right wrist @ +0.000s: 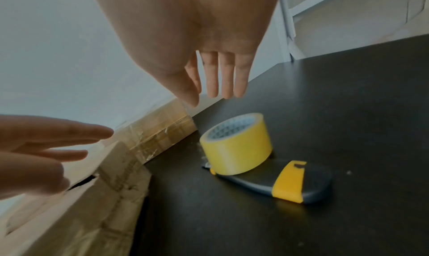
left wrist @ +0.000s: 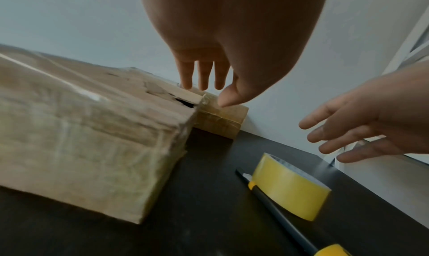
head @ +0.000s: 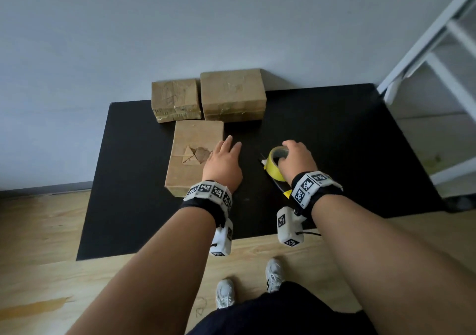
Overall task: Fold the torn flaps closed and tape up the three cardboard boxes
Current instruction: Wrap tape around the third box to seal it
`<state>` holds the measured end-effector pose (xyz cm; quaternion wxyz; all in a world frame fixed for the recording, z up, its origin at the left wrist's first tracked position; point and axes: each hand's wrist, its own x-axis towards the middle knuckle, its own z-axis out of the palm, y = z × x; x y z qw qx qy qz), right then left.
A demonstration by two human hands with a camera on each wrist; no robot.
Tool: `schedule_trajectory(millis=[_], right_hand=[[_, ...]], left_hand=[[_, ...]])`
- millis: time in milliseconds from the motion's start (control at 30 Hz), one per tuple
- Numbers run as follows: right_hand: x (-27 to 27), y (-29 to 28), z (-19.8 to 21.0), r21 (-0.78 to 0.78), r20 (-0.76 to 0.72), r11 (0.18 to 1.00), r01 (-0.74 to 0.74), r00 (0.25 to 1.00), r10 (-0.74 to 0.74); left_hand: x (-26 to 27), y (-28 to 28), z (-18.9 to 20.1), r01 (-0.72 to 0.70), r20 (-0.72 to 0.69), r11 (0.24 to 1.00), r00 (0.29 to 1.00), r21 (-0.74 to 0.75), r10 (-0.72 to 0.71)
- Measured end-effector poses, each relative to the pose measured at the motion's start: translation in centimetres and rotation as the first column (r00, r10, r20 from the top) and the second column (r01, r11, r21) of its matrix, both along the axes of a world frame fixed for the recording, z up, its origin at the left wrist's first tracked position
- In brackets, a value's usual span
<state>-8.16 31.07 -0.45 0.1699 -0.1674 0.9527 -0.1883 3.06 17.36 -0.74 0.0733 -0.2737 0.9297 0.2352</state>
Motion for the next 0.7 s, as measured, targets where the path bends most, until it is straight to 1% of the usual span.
schedule_trajectory(millis=[133,333,433,500,633,700], right_hand=[[-2.2,2.4,-0.8,0.082,0.046,0.993,-0.083,0.996,0.079],[-3.9,3.2,-2.9,0.131,0.162,0.939,-0.316,0.942,0.295],[-4.6,3.2,-3.6,0.164,0.108,0.894,-0.417,0.908,0.404],[-5.1,3.3,-3.8,0.183,0.097,0.862,-0.473,0.881,0.463],[-5.7,3.1,-3.6,0.207,0.169,0.831,-0.517,0.855,0.490],[-5.8,3.0,-3.3,0.195,0.170,0.839,-0.508,0.860,0.481]], left_hand=[[-2.9,2.5,-0.8,-0.047,0.032,0.994,0.999,0.096,0.044],[-5.1,5.0,-2.6,-0.110,0.144,0.975,0.986,0.191,0.083],[-5.7,5.2,-3.1,-0.154,0.170,0.970,0.978,0.187,0.122],[-6.0,5.2,-3.1,-0.188,0.190,0.965,0.970,0.182,0.153],[-6.5,5.0,-3.2,-0.251,0.213,0.950,0.954,0.183,0.211],[-6.6,4.8,-3.1,-0.265,0.210,0.948,0.951,0.176,0.227]])
